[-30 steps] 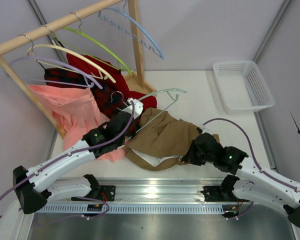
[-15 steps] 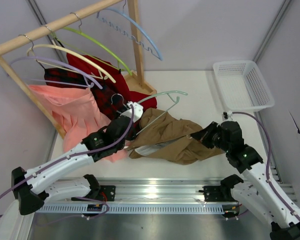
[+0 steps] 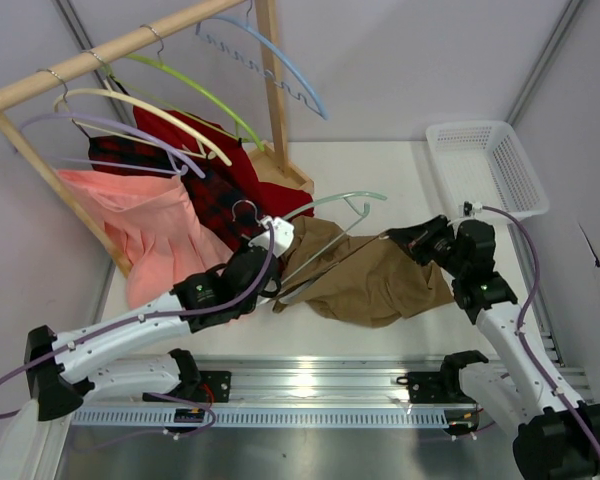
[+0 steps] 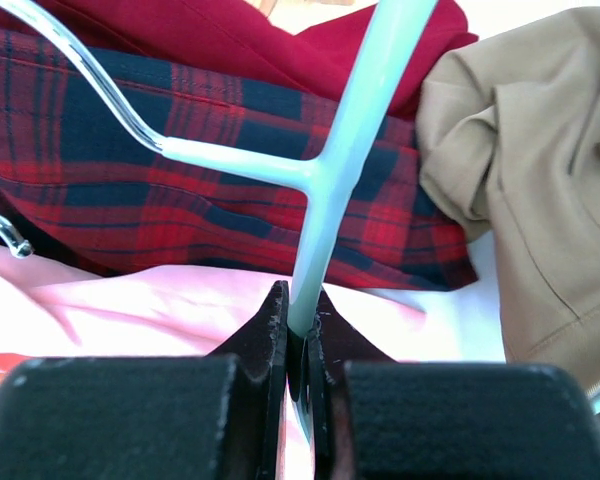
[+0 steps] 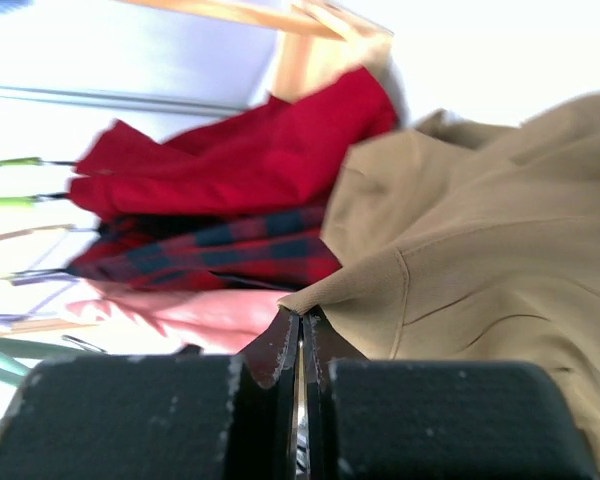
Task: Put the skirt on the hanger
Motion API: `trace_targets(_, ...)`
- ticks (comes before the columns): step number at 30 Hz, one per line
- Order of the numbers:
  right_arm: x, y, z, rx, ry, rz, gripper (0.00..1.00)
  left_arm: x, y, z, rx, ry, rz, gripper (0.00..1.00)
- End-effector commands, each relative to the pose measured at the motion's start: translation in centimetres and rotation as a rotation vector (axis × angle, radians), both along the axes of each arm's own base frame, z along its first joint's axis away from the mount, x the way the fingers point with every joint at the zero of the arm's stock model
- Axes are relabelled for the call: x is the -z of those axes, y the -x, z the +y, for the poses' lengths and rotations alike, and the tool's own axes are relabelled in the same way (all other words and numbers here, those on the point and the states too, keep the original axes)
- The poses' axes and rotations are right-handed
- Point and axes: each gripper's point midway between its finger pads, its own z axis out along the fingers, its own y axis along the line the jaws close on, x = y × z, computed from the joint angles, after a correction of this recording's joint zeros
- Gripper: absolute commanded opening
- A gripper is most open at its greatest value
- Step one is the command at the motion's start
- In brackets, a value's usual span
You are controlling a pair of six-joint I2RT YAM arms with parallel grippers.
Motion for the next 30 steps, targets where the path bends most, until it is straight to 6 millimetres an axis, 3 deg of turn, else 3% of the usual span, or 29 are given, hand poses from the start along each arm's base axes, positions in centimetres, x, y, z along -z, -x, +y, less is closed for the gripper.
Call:
trace_targets(1, -4.6, -1.6, 0.0, 0.02, -0.096, -0.16, 0.0, -0.3, 0.3, -0.7, -0.017, 0.077, -0.017, 0.0)
trace_targets(7, -6.3, -2.6, 0.6, 0.016, -0.215, -0.187, 0.0, 1.4, 0.7, -2.3, -0.023, 0.052, -0.005, 0.0)
trace_targets(13, -7.6, -2.5, 0.0, 0.049, -0.277, -0.205, 0.0, 3.3, 0.6, -2.4, -0.089, 0.036, -0.001, 0.0)
trace_targets(22, -6.8, -2.3, -1.0, 0.098, -0.297, -0.17, 0.0, 5.1, 0.7, -2.8, -0.131, 0.097, 0.01, 0.0)
trace_targets(30, -7.0, -2.6, -1.5, 0.141, -0.357, -0.175, 0.0, 6.1, 0.9, -4.2, -0.089, 0.124, 0.039, 0.0)
